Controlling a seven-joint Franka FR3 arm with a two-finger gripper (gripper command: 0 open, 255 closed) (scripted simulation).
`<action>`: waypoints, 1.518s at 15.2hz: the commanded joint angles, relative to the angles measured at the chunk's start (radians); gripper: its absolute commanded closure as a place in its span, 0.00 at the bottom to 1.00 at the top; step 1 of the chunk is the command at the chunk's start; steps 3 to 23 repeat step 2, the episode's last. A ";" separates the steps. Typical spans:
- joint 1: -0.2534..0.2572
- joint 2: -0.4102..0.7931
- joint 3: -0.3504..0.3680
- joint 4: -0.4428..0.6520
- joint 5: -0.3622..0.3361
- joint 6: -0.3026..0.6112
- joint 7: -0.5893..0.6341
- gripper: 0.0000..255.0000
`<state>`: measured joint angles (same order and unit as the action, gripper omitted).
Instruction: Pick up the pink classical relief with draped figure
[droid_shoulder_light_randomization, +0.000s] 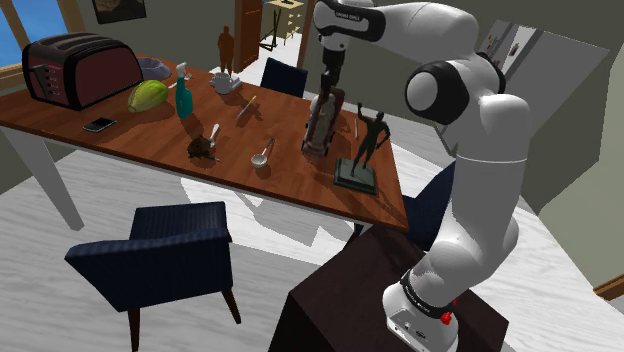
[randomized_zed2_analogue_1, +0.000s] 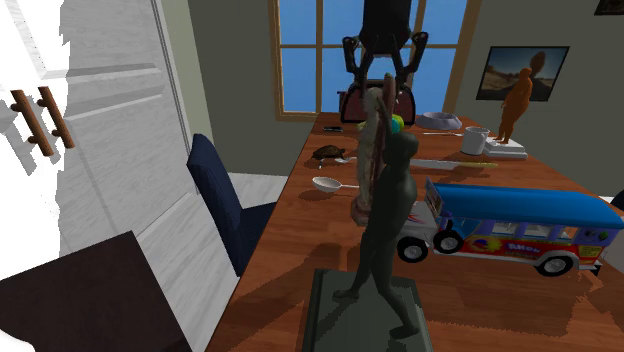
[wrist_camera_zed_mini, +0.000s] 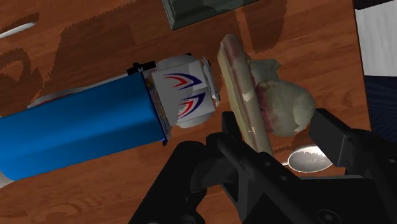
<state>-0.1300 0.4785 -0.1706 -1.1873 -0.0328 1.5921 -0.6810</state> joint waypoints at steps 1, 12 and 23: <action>-0.001 0.005 0.000 0.028 0.001 -0.021 -0.002 1.00; -0.001 0.006 0.000 0.028 0.001 -0.021 -0.002 1.00; -0.001 0.006 0.000 0.028 0.001 -0.021 -0.002 1.00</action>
